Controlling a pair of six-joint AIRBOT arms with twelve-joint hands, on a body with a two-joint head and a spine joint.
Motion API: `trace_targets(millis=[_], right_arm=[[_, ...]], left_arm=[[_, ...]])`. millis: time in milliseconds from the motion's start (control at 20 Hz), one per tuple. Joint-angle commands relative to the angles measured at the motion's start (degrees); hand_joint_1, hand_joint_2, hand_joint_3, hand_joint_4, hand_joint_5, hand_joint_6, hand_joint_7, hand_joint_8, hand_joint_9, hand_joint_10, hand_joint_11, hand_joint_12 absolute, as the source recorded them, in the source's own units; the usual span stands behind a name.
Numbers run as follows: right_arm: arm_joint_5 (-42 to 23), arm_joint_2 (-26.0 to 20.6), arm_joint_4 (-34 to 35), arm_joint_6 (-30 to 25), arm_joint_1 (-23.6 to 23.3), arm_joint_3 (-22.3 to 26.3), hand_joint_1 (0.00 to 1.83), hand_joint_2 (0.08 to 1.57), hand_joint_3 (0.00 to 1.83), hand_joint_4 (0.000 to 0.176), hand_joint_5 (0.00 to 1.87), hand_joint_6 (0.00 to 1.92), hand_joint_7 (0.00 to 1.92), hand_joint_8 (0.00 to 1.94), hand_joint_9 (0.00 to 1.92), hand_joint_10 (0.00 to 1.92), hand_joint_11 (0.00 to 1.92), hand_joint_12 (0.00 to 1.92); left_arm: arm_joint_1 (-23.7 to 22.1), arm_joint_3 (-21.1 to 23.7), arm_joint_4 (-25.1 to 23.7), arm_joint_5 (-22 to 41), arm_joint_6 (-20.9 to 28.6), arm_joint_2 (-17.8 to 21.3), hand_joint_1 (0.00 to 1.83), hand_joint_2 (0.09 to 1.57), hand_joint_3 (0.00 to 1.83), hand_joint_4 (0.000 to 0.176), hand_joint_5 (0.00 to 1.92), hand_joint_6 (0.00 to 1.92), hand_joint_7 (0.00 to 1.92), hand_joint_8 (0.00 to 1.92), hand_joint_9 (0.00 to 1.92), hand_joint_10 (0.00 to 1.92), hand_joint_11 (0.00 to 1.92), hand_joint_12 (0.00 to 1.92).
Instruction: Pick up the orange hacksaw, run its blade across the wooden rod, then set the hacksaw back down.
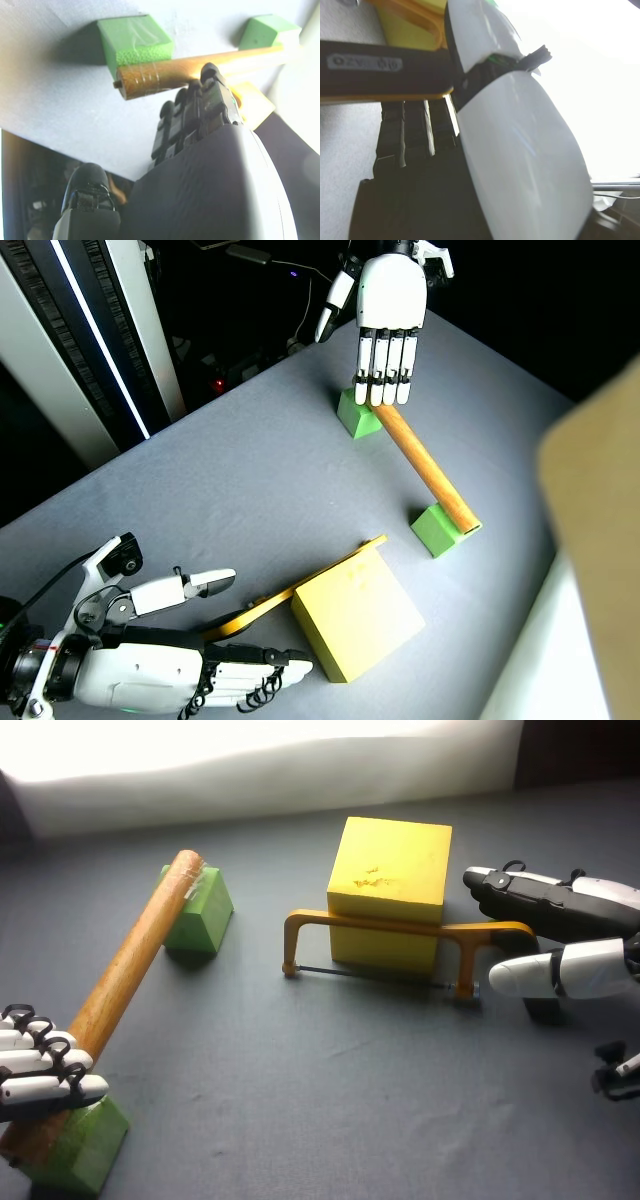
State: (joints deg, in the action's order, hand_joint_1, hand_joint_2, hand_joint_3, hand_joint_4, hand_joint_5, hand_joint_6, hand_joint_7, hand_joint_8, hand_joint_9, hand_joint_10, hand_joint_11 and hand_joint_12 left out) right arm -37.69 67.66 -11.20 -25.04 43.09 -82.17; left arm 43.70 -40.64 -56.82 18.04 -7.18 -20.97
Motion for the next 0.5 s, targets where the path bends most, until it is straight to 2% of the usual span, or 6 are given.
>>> trace_targets(millis=[0,200,350,450], right_arm=[[-5.78,-0.08,1.87,-1.55,-0.41,-0.15,1.01,1.08,0.0,0.0,0.01,0.0,0.01,0.0,0.08,0.01,0.0,0.56],[-4.65,0.3,4.22,-1.63,-0.27,-0.17,1.02,1.1,0.0,0.0,0.01,0.0,0.01,0.0,0.07,0.0,0.0,0.51],[-4.64,0.81,7.81,-0.74,-0.14,-0.17,1.02,1.09,0.0,0.0,0.03,0.0,0.03,0.01,0.09,0.01,0.0,0.59],[-4.56,0.85,7.85,-0.43,-0.08,-0.18,1.01,1.11,0.0,0.0,0.03,0.0,0.04,0.0,0.1,0.0,0.0,0.58]], left_arm=[[-0.5,-0.35,0.87,1.77,0.26,0.05,0.0,1.19,0.0,0.0,0.03,0.01,0.0,0.0,0.0,0.0,0.03,0.02],[-0.65,-0.46,0.87,1.93,0.26,0.06,0.0,1.2,0.0,0.0,0.01,0.0,0.0,0.0,0.0,0.0,0.01,0.01],[-0.71,-0.43,0.87,1.93,0.26,0.06,0.0,1.19,0.0,0.0,0.02,0.0,0.0,0.0,0.0,0.0,0.02,0.02],[-0.75,-0.31,0.87,1.94,0.26,0.06,0.0,1.19,0.0,0.0,0.03,0.01,0.01,0.0,0.01,0.0,0.04,0.02]])
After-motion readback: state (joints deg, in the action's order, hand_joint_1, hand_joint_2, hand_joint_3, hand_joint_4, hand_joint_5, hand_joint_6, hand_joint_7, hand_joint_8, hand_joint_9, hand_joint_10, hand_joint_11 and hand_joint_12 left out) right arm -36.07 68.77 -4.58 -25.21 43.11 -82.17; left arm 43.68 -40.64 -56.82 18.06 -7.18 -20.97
